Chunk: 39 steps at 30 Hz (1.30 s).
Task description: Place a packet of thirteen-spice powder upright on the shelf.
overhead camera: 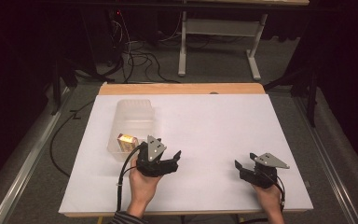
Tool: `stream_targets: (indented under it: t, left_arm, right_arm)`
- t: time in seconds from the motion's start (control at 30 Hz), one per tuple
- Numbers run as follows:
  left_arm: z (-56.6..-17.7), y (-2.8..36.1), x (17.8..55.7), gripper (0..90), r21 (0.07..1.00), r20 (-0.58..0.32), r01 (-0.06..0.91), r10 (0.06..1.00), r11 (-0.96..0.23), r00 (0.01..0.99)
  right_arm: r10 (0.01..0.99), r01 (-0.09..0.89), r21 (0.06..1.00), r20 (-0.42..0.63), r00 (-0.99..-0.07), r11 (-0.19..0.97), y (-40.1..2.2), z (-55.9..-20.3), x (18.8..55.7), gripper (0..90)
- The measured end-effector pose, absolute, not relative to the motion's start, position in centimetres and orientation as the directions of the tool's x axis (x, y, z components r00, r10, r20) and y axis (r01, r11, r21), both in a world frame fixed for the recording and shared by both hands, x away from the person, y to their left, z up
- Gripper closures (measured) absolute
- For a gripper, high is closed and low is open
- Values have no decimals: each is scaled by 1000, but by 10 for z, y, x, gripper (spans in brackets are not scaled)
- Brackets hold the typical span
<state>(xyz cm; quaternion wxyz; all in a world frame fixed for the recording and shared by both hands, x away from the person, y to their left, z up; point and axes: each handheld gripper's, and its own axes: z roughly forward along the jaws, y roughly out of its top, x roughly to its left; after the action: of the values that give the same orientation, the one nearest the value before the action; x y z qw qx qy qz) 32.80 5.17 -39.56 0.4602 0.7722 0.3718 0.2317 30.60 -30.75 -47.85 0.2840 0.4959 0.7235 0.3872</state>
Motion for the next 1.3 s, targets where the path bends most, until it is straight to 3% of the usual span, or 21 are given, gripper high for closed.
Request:
stream_targets:
  t: [1.3]
  left_arm:
    - [-442,27,333,234,845,-80,451,767,-286,637]
  right_arm:
    - [937,495,844,-24,-348,206,-307,-479,306,308]
